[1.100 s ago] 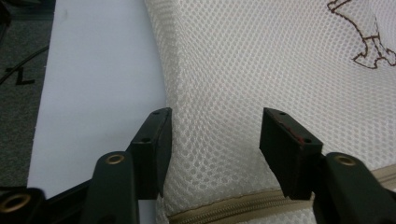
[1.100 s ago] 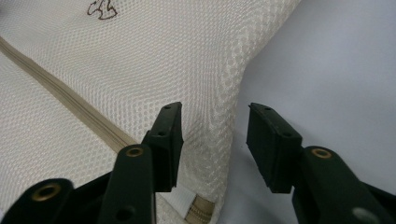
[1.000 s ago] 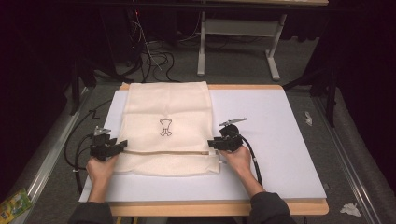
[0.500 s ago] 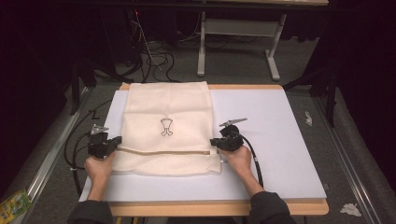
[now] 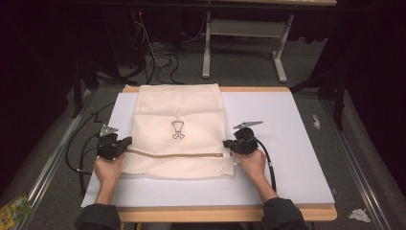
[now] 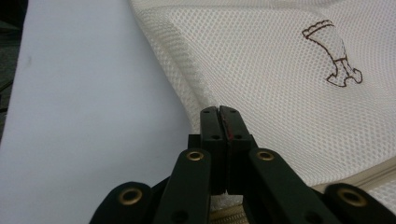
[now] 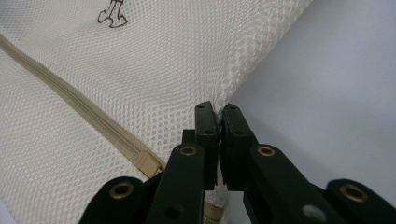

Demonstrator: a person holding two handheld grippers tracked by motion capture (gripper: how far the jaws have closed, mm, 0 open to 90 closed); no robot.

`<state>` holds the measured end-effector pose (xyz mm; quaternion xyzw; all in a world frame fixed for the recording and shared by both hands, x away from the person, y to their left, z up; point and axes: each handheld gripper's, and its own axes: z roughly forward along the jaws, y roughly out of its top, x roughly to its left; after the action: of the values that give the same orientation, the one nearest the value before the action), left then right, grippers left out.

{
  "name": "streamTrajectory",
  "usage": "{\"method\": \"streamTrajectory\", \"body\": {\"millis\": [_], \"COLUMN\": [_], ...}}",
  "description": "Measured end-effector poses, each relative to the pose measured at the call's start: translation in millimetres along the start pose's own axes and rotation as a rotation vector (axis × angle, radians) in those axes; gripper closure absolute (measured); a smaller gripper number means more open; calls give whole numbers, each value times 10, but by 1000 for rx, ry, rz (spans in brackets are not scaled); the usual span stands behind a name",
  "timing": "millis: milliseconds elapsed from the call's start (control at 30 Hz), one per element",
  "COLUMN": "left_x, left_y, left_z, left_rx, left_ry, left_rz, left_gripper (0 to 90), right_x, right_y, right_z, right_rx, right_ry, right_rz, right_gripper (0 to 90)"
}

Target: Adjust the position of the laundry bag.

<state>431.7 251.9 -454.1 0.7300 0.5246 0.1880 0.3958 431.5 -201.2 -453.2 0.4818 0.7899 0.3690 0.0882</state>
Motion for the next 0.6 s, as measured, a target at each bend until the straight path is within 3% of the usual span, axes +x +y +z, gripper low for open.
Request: {"method": "streamTrajectory", "body": {"millis": [600], "left_x": [-263], "left_y": [107], "left_z": [68], "left_rx": [-32], "left_ry": [-63], "left_rz": [37], "left_gripper": [899], "right_x": [-236], "right_y": [-145], "right_z": [-247], "right_rx": [-36], "right_ry": [-39], "right_rz": [22], "right_gripper": [884]}}
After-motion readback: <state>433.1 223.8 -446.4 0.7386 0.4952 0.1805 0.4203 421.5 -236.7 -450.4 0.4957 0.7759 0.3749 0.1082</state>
